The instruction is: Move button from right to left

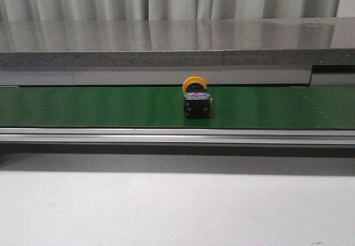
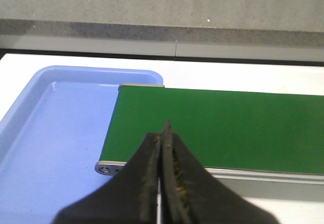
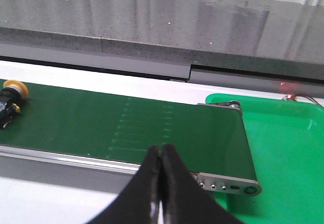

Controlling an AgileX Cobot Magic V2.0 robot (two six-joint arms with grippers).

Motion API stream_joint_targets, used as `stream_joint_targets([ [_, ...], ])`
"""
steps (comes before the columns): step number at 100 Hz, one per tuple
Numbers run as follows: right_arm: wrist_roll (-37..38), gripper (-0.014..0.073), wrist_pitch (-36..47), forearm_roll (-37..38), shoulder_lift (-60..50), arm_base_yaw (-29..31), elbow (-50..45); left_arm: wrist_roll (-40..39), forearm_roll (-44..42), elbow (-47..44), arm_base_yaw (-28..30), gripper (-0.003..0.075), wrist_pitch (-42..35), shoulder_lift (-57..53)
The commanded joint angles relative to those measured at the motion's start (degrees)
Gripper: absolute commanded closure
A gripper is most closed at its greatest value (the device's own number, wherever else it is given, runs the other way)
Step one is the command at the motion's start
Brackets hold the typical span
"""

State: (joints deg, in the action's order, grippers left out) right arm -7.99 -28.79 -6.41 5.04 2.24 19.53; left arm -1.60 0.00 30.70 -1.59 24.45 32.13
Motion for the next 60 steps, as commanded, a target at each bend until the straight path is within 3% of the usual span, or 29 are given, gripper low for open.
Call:
stream_joint_targets([
  [1, -0.42, 0.066, 4.72, 0.45, 0.42, -0.06, 1.35, -0.6, 0.0, 5.61, 0.2, 0.0638, -1.48, 5.63],
  [23, -0.42, 0.066, 4.72, 0.45, 0.42, -0.06, 1.35, -0.6, 0.0, 13.43, 0.2, 0.0199, -0.91, 16.34],
  [30, -0.42, 0.066, 4.72, 0.45, 0.42, -0.06, 1.35, -0.6, 0.0, 15.97, 0.2, 0.0111, 0.01, 19.6],
  [60, -0.42, 0.066, 4.72, 0.45, 0.42, -0.06, 1.35, -0.6, 0.59, 29.63, -3.24, 0.0101, 11.18, 34.1],
])
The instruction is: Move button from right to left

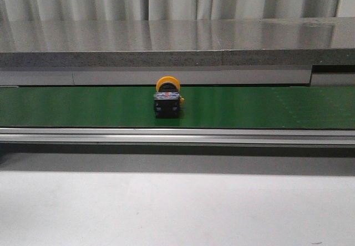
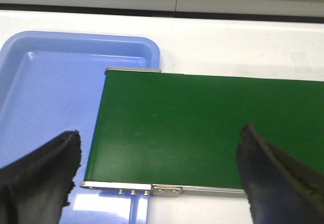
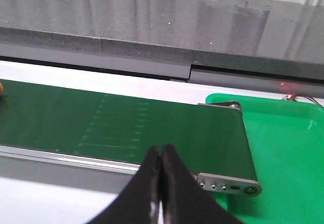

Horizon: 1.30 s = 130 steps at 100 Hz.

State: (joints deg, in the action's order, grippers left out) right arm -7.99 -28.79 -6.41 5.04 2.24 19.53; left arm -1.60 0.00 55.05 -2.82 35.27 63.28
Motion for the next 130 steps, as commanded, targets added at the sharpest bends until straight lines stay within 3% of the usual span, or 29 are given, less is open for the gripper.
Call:
stream_joint_targets([
  [1, -0.42, 0.066, 4.72, 0.45, 0.42, -0.06, 1.35, -0.6, 0.59, 5.95, -2.45, 0.0101, 0.63, 3.28],
  [21, -0.42, 0.066, 4.72, 0.45, 0.42, -0.06, 1.35, -0.88, 3.42, 14.18, -8.9, 0.0101, 5.48, 12.83],
  [61, -0.42, 0.066, 4.72, 0.45, 0.42, -0.06, 1.35, -12.04, 4.09, 26.23, -19.16, 0.0101, 12.24, 29.06],
  [84, -0.42, 0.066, 4.72, 0.45, 0.42, -0.06, 1.35, -14.09, 4.01, 29.55, -20.57, 0.0101, 16.66, 35.32],
  [130, -0.42, 0.066, 4.72, 0.45, 0.42, -0.06, 1.35, -14.09, 4.14, 29.88, -20.57, 0.0101, 17.54, 39.07],
])
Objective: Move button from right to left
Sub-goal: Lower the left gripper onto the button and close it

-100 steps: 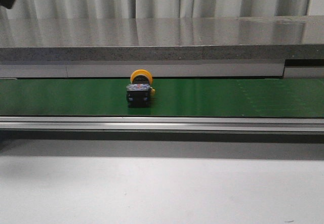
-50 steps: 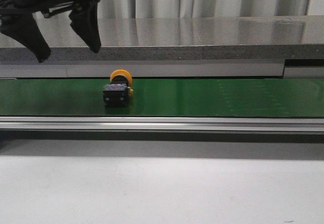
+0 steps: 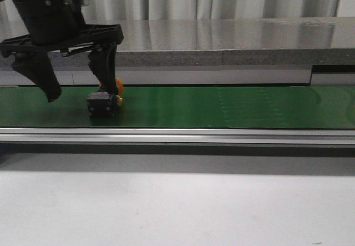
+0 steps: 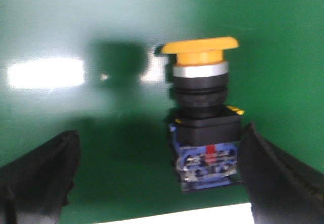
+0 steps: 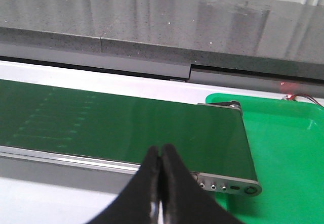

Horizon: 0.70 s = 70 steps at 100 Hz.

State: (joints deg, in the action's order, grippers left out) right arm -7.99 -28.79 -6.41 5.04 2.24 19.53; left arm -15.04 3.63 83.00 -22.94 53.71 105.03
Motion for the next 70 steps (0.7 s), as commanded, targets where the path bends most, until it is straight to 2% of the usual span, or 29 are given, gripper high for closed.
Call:
stream_joint_targets([
  [1, -0.42, 0.066, 4.72, 0.45, 0.42, -0.06, 1.35, -0.65, 0.51, 1.93, -0.45, 0.0101, -0.91, -2.67],
  [40, -0.42, 0.066, 4.72, 0.45, 0.42, -0.06, 1.35, -0.65, -0.92, 1.93, -0.45, 0.0113, -0.57, -0.71],
  [52, -0.42, 0.066, 4.72, 0.45, 0.42, -0.06, 1.35, -0.65, -1.07, 1.93, -0.45, 0.0195, -0.39, -0.59],
  [70, -0.42, 0.066, 4.72, 0.45, 0.42, -0.06, 1.35, -0.65, -1.07, 1.93, -0.33, 0.042, -0.3, -0.59],
])
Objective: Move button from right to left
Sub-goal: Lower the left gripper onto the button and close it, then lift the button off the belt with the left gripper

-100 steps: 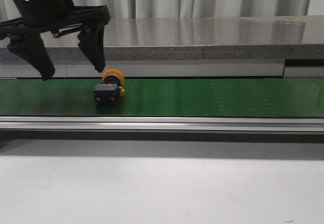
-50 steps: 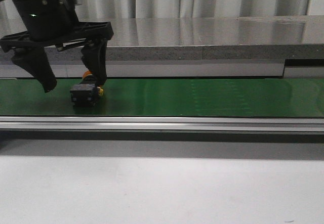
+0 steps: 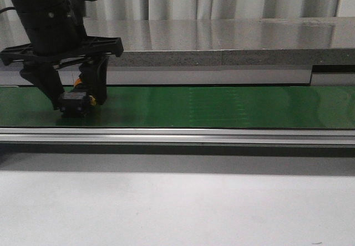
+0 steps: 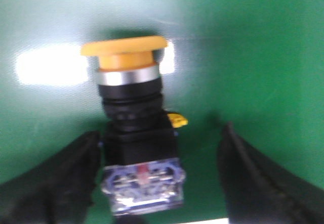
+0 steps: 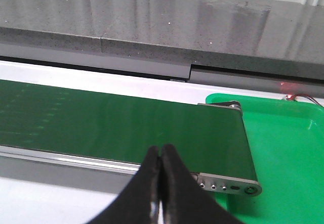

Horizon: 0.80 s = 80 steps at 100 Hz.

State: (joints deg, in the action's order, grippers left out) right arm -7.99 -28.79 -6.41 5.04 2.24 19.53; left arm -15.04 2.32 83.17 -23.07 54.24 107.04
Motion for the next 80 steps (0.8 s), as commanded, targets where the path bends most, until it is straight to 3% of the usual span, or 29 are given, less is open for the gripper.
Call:
stream_joint_targets([
  [1, -0.42, 0.066, 4.72, 0.45, 0.42, -0.06, 1.35, -0.65, 0.24, 1.76, -0.2, 0.0437, -0.83, -2.6],
  [15, -0.42, 0.066, 4.72, 0.45, 0.42, -0.06, 1.35, -0.65, 0.24, 1.76, -0.01, 0.0532, -0.83, -2.6],
  [48, -0.42, 0.066, 4.72, 0.45, 0.42, -0.06, 1.35, -0.54, -1.82, 4.75, 1.37, 0.0531, 1.02, -8.1],
  [80, -0.42, 0.066, 4.72, 0.45, 0.42, -0.06, 1.35, 6.63, -2.32, 4.75, 17.01, 0.0532, 7.08, -16.14],
])
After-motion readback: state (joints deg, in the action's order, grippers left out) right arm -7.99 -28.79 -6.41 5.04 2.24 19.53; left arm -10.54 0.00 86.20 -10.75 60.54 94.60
